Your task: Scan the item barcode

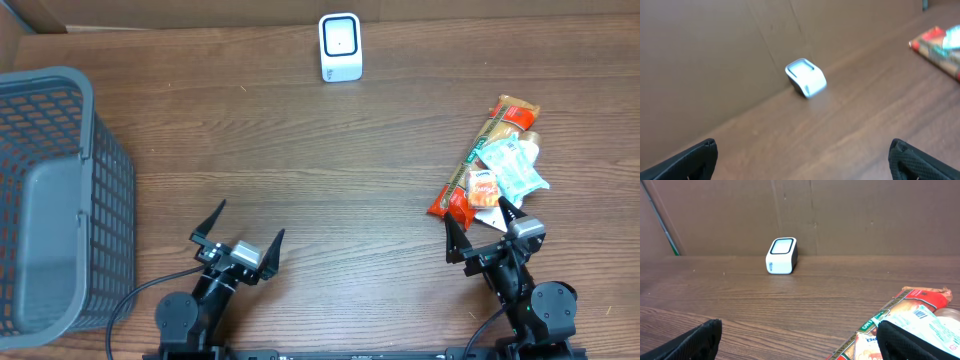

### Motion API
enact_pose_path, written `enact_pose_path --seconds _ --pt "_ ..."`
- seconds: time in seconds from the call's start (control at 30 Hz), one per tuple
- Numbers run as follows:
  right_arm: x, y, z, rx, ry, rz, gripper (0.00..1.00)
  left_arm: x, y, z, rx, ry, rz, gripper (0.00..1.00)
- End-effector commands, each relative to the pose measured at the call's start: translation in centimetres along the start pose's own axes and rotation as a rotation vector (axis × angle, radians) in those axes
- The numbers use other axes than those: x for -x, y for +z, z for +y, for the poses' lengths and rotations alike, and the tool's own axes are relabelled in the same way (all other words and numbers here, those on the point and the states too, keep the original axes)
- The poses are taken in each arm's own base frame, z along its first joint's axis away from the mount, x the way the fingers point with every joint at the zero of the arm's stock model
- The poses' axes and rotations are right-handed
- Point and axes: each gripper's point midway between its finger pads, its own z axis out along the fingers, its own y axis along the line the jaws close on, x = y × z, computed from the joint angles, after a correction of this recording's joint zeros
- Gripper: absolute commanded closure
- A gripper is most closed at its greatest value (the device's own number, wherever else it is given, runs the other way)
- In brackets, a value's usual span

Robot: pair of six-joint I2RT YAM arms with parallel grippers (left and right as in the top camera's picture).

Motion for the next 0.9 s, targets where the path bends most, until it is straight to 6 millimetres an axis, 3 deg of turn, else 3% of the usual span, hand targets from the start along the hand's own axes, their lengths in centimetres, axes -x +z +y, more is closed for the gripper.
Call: enact_pose_path --seconds 0.0,0.87 --pt "-0.23 0.03 -0.01 -0.001 0.003 -0.002 0.0 -0.6 0.06 -0.58 -0.02 0.05 0.003 0.0" --pt "-0.23 0.03 -0.01 -0.001 0.003 -0.002 0.0 -1.02 0.15 -0.67 -0.026 0.042 0.021 0.0"
